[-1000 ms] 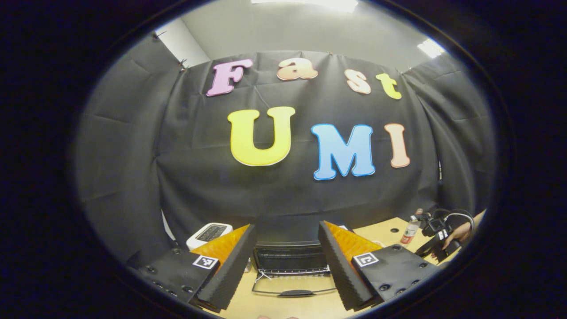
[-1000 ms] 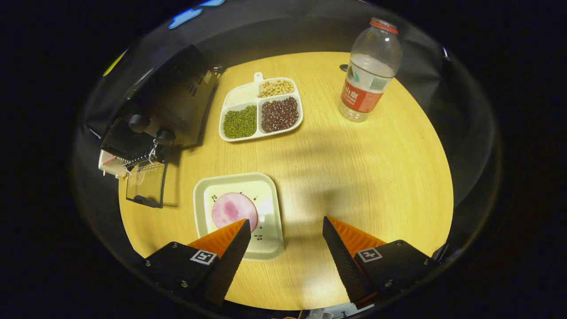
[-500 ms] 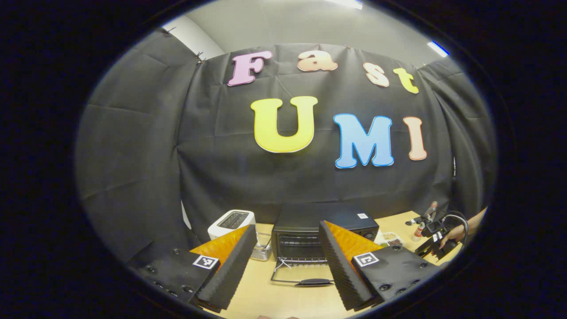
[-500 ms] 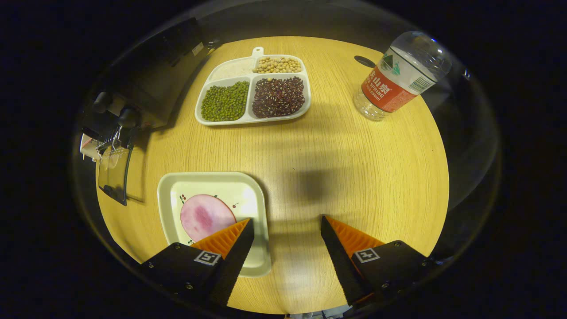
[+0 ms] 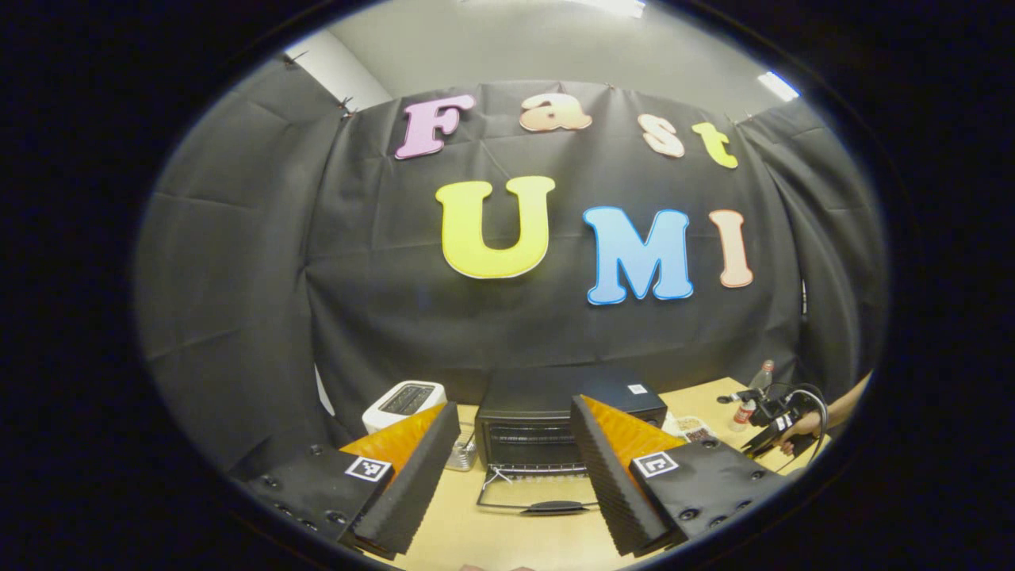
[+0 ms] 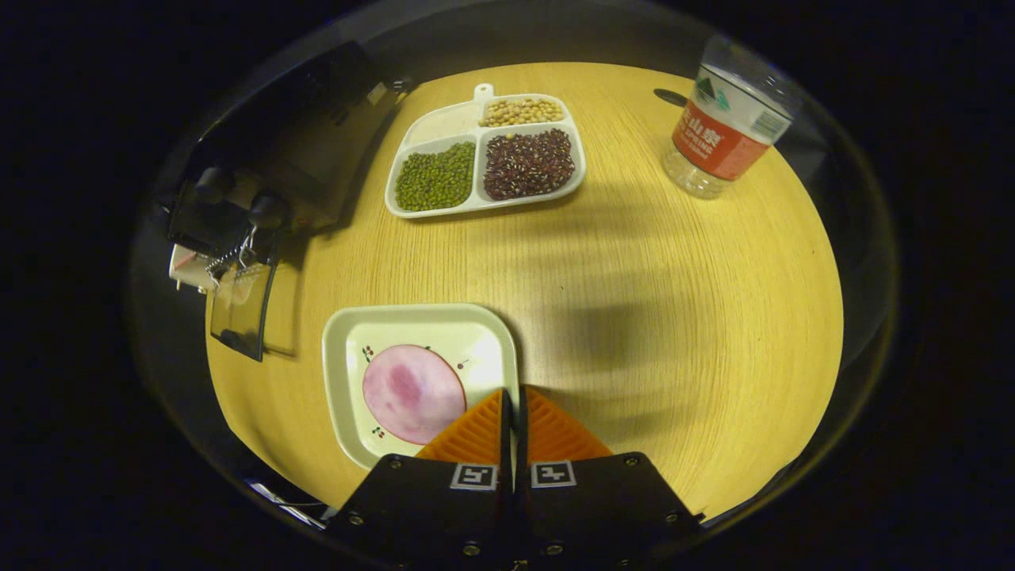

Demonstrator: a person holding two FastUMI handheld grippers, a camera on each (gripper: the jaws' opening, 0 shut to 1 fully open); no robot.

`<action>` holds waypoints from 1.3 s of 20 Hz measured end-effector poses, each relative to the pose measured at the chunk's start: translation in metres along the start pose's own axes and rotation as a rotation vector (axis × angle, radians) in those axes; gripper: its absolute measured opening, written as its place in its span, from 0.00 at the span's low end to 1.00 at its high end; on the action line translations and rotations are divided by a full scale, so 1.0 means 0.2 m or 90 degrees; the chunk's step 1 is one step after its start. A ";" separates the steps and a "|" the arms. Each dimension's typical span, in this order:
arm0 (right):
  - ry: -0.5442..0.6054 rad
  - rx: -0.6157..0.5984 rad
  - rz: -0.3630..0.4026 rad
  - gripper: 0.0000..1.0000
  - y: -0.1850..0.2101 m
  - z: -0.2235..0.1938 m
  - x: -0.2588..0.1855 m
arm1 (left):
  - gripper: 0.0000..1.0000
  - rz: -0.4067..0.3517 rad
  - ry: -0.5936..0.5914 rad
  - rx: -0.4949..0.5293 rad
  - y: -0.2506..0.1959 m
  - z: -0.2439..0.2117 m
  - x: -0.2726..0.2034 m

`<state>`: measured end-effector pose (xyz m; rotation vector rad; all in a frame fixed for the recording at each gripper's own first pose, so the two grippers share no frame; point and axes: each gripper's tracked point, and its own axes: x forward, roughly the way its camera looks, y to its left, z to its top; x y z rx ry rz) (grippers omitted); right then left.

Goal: Open the electric oven with the left hand, put the food in, and close the electric oven.

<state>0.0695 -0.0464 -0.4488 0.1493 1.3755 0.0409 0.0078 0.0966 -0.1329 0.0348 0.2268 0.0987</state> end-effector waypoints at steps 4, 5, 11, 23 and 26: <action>0.005 0.162 0.133 0.01 0.04 -0.07 -0.02 | 0.99 0.004 -0.002 -0.011 0.03 0.02 -0.02; 0.003 0.205 0.169 0.00 0.04 -0.10 -0.04 | 0.99 0.004 -0.001 -0.012 0.03 0.02 -0.03; -0.049 0.383 0.311 0.00 0.04 -0.17 -0.07 | 0.99 -0.004 0.000 -0.009 0.01 0.03 -0.04; -0.120 0.390 0.376 0.00 0.23 -0.25 -0.32 | 0.96 -0.038 -0.024 -0.014 -0.06 0.12 -0.03; -0.132 0.365 0.377 0.00 0.37 -0.27 -0.40 | 0.98 -0.049 -0.026 -0.020 -0.03 0.12 -0.03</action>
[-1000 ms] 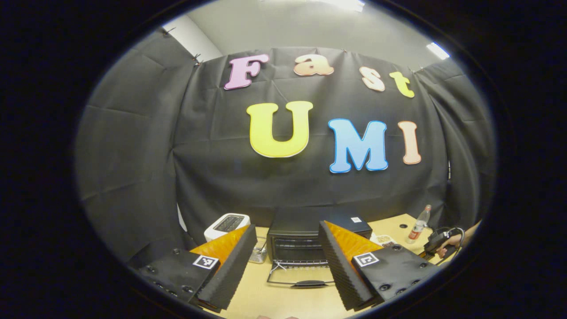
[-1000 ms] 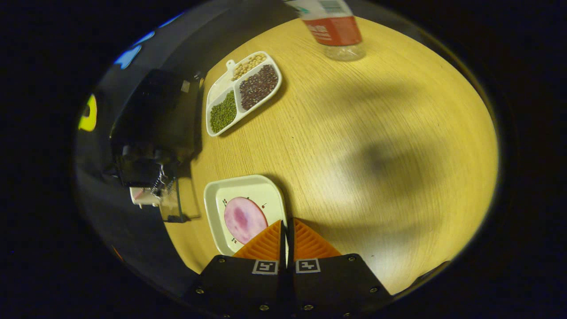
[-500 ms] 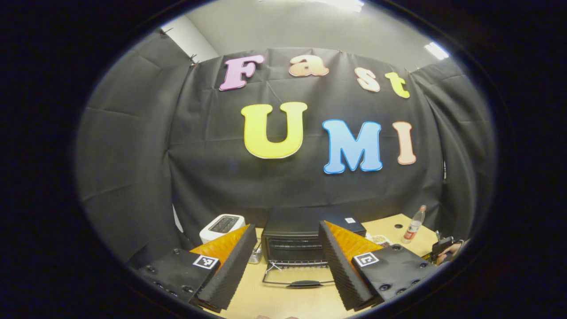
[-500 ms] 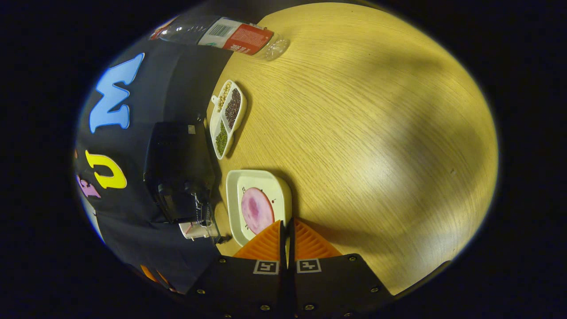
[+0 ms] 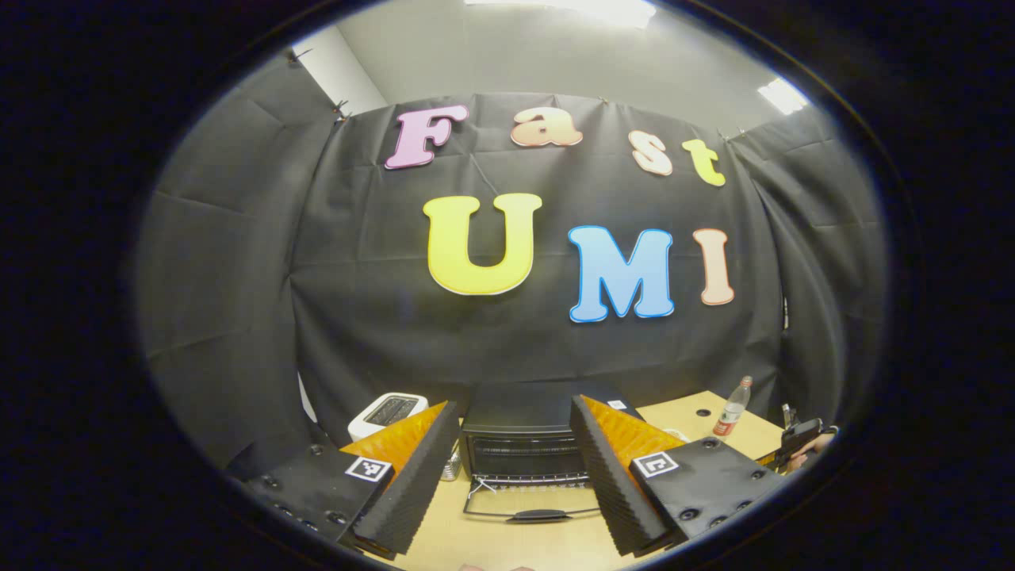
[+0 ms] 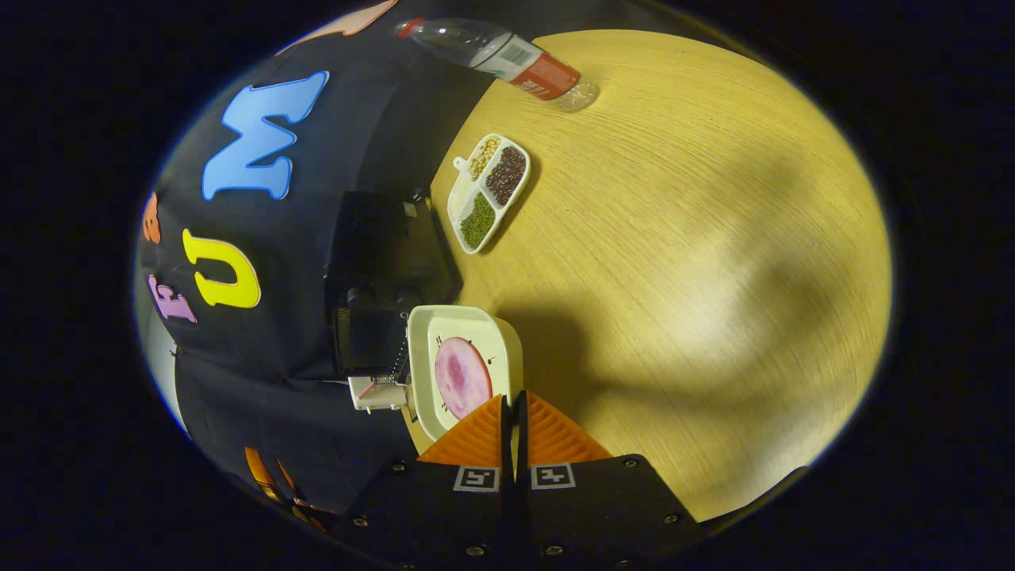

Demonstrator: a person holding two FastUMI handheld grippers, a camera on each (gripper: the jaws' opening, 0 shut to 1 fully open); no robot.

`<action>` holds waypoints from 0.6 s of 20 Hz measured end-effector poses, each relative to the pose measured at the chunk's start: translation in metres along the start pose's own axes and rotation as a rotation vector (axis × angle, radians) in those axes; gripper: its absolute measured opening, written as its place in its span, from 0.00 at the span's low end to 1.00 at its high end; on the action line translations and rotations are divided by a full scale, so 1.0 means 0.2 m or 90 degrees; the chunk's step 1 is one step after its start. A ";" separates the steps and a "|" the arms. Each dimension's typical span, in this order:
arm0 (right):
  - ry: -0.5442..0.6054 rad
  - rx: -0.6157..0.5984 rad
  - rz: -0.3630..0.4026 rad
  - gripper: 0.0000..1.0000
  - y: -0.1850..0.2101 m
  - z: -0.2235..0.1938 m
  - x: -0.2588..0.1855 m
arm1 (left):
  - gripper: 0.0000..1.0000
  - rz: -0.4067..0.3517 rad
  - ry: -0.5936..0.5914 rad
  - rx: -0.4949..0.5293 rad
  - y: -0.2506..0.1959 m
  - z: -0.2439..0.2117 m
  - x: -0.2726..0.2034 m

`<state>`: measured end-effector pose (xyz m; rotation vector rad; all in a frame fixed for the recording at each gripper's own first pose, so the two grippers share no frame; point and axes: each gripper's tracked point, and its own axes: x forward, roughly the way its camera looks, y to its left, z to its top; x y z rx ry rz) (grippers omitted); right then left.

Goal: Open the electric oven with the left hand, put the food in, and close the electric oven.

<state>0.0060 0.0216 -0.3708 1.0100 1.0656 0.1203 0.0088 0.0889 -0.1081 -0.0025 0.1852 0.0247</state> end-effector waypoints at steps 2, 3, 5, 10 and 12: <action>-0.001 -0.015 0.006 0.00 0.11 -0.08 0.00 | 0.96 -0.010 -0.004 -0.003 0.02 0.00 0.01; -0.004 -0.016 0.009 0.00 0.16 -0.11 0.00 | 0.95 -0.015 -0.003 -0.005 0.03 0.00 0.01; -0.014 -0.012 0.014 0.00 0.26 -0.18 0.02 | 0.93 -0.025 -0.003 -0.008 0.06 -0.01 0.02; -0.060 0.029 0.015 0.00 0.50 -0.29 0.16 | 0.96 -0.030 -0.007 -0.013 0.22 -0.01 0.02; -0.080 0.041 0.014 0.00 0.59 -0.32 0.23 | 0.98 -0.024 -0.002 -0.021 0.29 -0.04 0.01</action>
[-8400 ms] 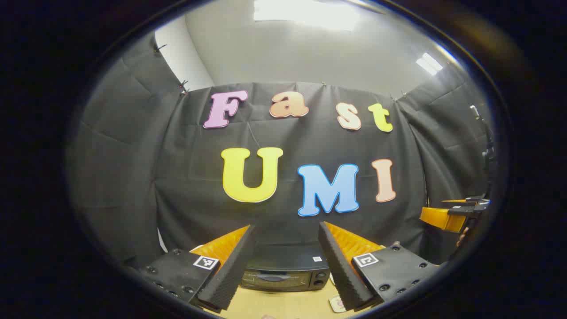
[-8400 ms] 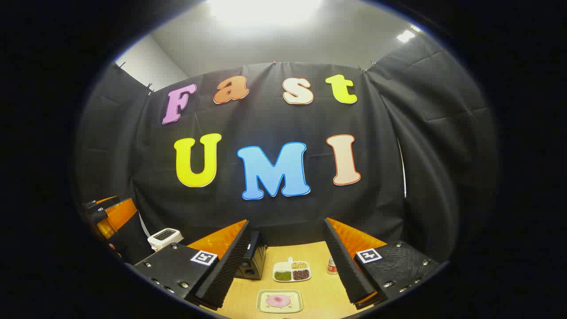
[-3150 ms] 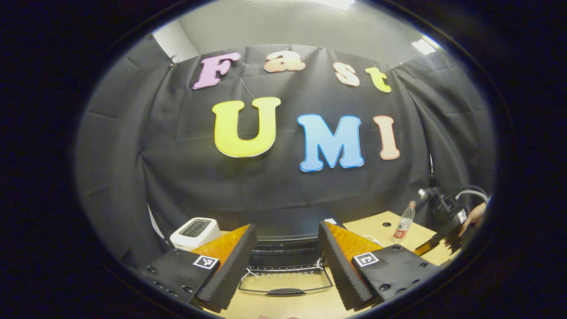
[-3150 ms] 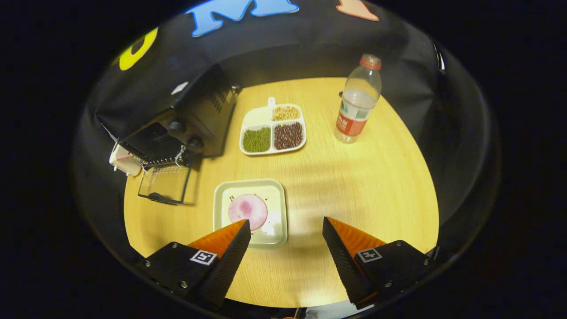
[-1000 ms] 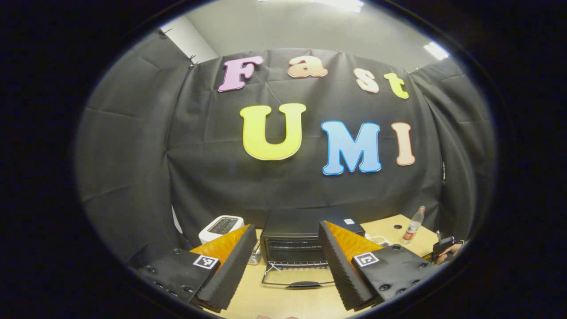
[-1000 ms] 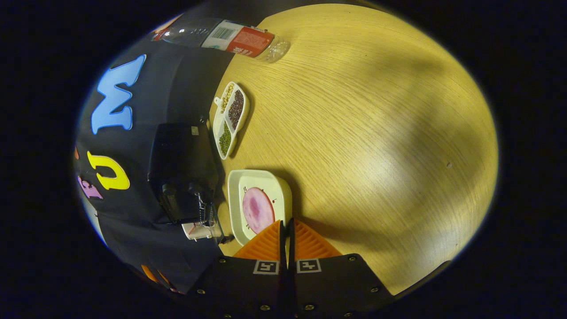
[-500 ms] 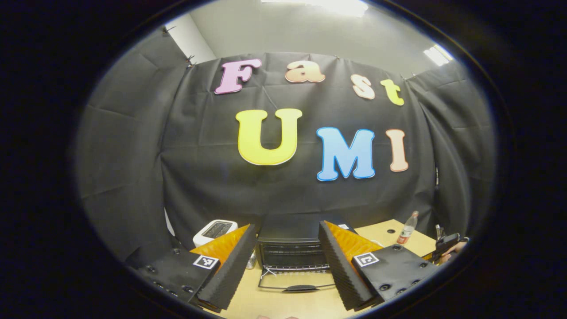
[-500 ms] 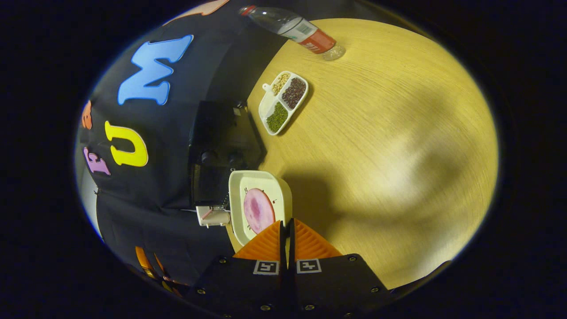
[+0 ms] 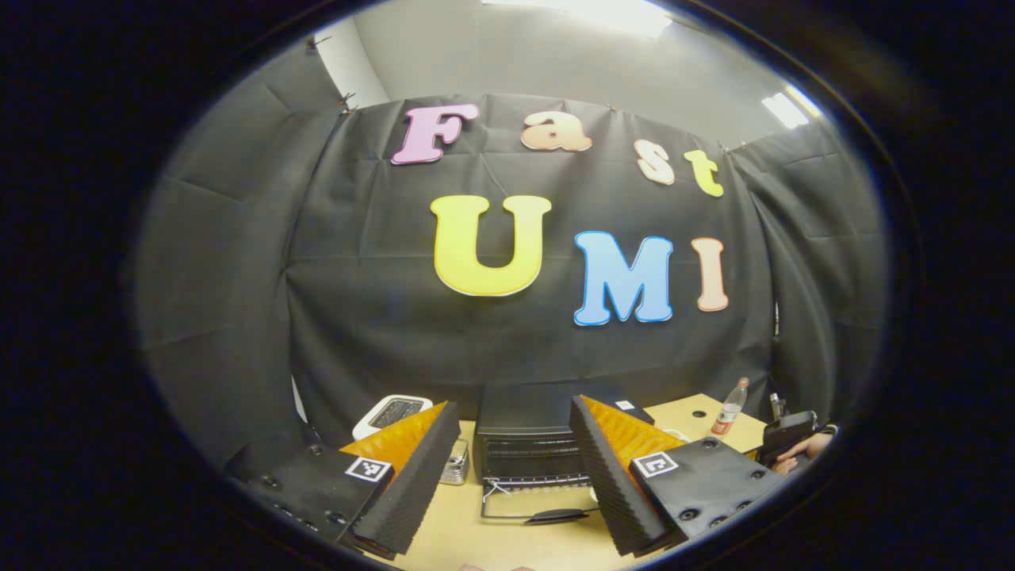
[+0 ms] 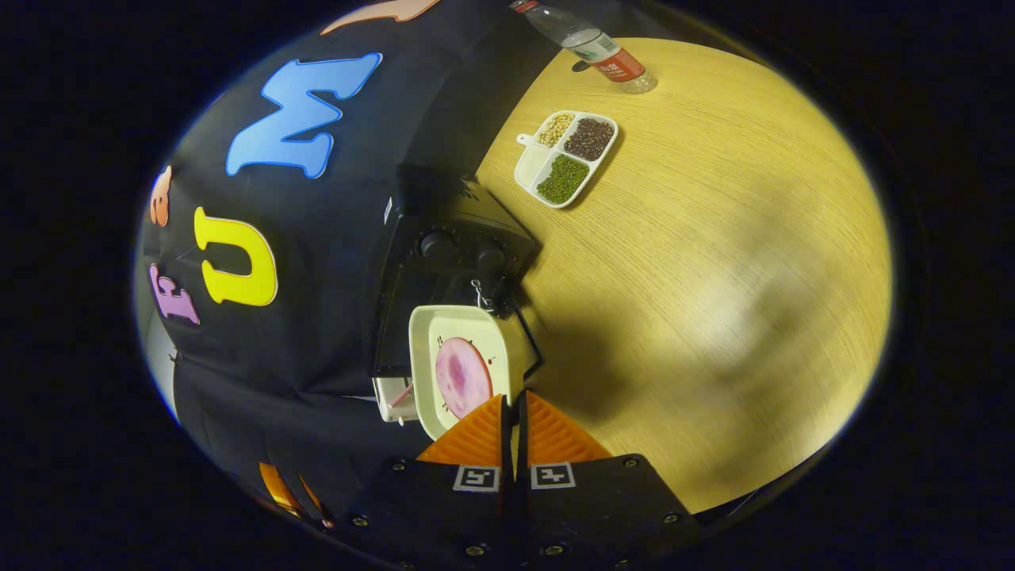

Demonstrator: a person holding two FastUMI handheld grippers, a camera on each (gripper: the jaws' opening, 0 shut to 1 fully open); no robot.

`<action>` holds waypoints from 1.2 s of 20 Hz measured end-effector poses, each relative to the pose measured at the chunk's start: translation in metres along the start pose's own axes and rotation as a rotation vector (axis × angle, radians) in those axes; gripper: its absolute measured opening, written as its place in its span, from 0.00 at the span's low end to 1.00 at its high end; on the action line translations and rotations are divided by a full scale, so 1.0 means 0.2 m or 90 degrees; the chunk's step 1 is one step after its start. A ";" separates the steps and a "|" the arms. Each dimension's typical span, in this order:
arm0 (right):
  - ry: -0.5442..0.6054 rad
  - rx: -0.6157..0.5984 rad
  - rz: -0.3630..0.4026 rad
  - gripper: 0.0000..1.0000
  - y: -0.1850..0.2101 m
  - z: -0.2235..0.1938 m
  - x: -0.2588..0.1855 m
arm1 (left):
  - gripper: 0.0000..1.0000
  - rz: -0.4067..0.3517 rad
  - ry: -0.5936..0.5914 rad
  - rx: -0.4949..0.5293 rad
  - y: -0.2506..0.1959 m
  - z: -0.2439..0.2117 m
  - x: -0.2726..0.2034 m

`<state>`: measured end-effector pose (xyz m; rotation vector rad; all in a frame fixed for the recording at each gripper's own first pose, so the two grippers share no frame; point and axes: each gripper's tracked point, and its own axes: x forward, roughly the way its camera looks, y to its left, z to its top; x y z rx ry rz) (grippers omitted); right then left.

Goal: Open the electric oven with the left hand, put the food in, and close the electric oven.

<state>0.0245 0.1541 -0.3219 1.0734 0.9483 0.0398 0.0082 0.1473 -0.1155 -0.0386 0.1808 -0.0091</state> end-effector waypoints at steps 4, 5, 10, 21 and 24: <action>-0.016 0.084 -0.003 0.00 0.11 -0.09 0.14 | 0.99 0.020 0.006 -0.010 0.16 -0.03 -0.03; -0.023 0.105 -0.009 0.00 0.13 -0.10 0.19 | 0.99 0.025 0.007 -0.012 0.19 -0.03 -0.04; -0.090 0.179 -0.034 0.00 0.24 -0.09 0.43 | 0.99 0.056 0.016 -0.017 0.35 -0.07 -0.06; -0.212 0.276 -0.092 0.01 0.38 0.03 0.90 | 0.95 0.107 0.040 -0.016 0.57 -0.12 -0.13; -0.234 0.314 -0.086 0.01 0.43 0.05 1.01 | 0.95 0.122 0.046 -0.015 0.61 -0.13 -0.16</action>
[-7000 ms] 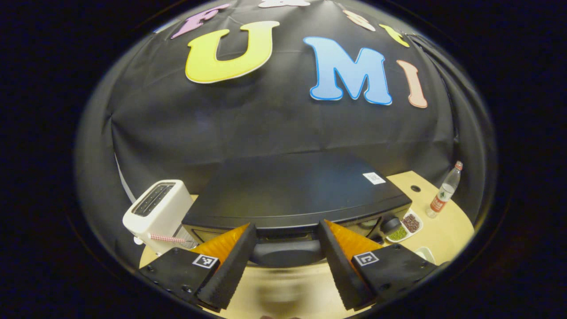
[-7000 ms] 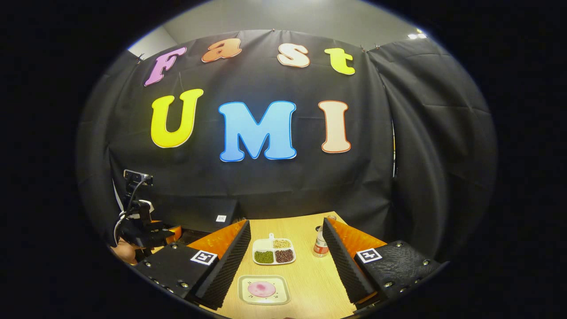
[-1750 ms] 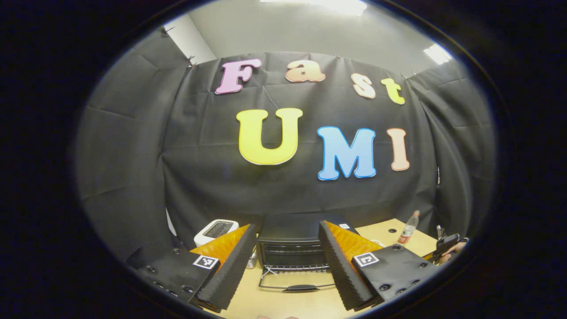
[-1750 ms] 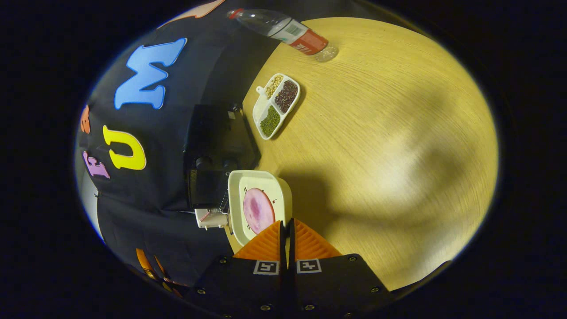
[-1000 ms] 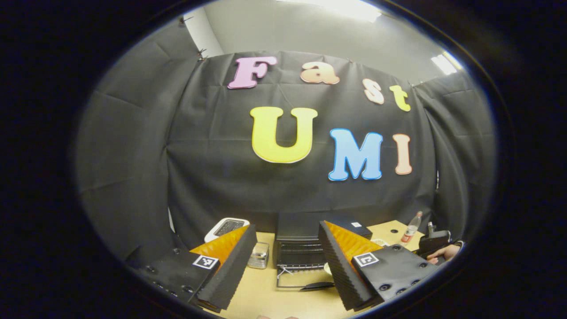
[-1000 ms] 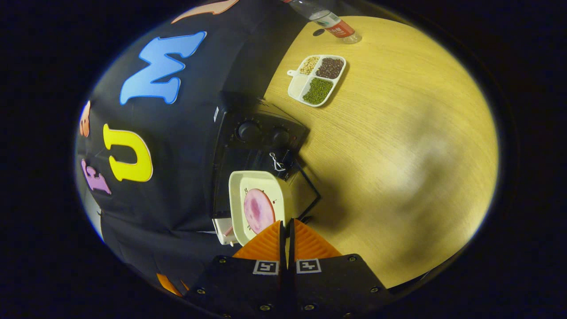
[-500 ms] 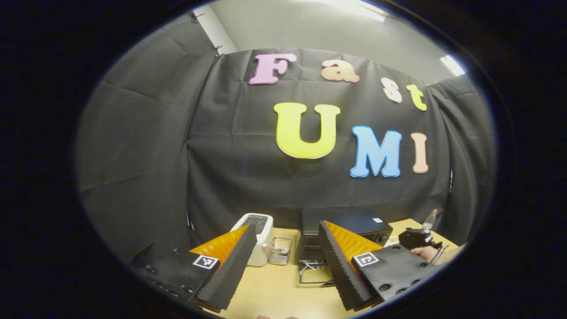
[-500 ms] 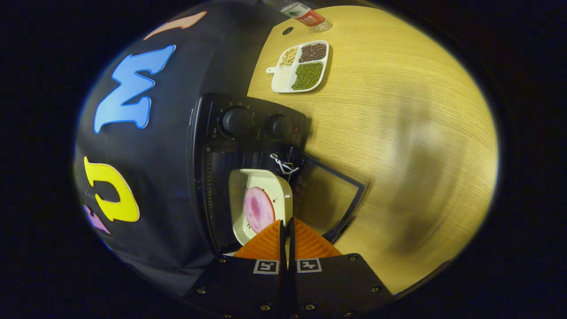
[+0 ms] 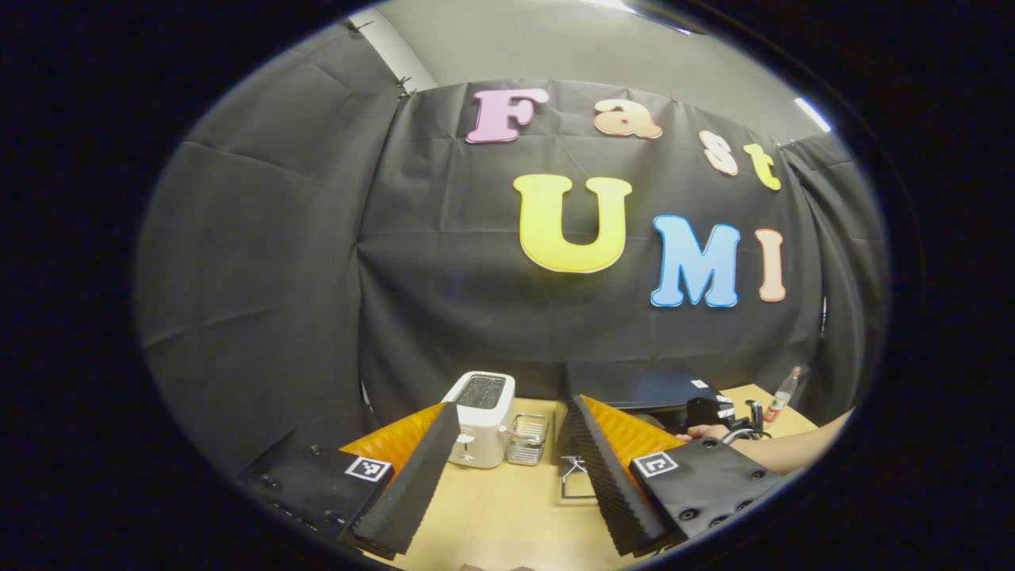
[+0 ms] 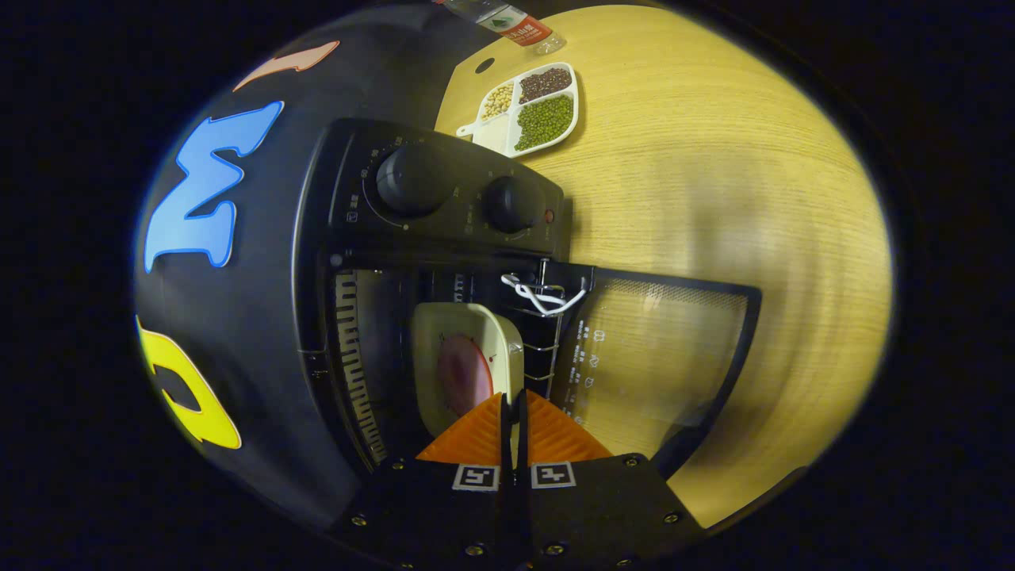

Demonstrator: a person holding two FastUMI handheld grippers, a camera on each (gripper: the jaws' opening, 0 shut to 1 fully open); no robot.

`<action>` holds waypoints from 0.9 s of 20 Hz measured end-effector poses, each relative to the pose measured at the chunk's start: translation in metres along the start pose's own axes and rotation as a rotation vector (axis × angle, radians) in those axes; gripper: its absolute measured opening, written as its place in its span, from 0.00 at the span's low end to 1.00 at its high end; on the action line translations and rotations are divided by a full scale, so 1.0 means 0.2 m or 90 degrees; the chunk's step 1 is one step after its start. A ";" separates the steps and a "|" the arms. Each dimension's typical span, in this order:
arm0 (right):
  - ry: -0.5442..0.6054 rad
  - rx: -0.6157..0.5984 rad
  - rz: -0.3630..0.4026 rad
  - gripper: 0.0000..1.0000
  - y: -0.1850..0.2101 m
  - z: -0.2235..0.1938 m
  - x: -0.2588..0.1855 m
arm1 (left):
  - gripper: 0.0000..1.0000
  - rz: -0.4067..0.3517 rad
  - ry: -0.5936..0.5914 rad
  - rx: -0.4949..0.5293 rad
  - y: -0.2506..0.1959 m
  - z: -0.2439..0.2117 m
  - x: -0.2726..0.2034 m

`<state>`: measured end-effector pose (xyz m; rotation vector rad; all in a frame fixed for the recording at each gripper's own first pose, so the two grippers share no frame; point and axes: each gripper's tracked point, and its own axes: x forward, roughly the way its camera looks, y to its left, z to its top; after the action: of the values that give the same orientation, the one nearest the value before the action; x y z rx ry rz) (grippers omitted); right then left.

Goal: Open the electric oven with the left hand, put the food in, and close the electric oven.

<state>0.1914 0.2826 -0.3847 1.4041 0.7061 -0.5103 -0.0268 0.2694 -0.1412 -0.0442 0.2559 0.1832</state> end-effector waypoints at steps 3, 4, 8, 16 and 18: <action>-0.014 0.038 0.008 0.01 0.06 -0.04 0.07 | 0.99 0.013 0.003 0.002 0.04 0.01 -0.01; -0.015 0.039 0.009 0.01 0.07 -0.06 0.09 | 0.99 0.017 0.004 0.004 0.05 0.01 -0.02; -0.028 0.046 0.028 0.02 0.10 -0.06 0.15 | 0.99 0.026 0.006 0.007 0.07 0.01 -0.03; -0.021 -0.015 0.077 0.09 0.10 -0.02 0.05 | 0.99 0.004 0.000 0.011 -0.05 0.03 -0.03; -0.010 -0.062 0.073 0.11 0.06 0.00 -0.03 | 0.99 -0.007 -0.003 0.008 -0.10 0.04 -0.02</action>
<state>0.1960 0.2832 -0.3718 1.3389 0.6259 -0.3915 -0.0255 0.2504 -0.1310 -0.0327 0.2516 0.1705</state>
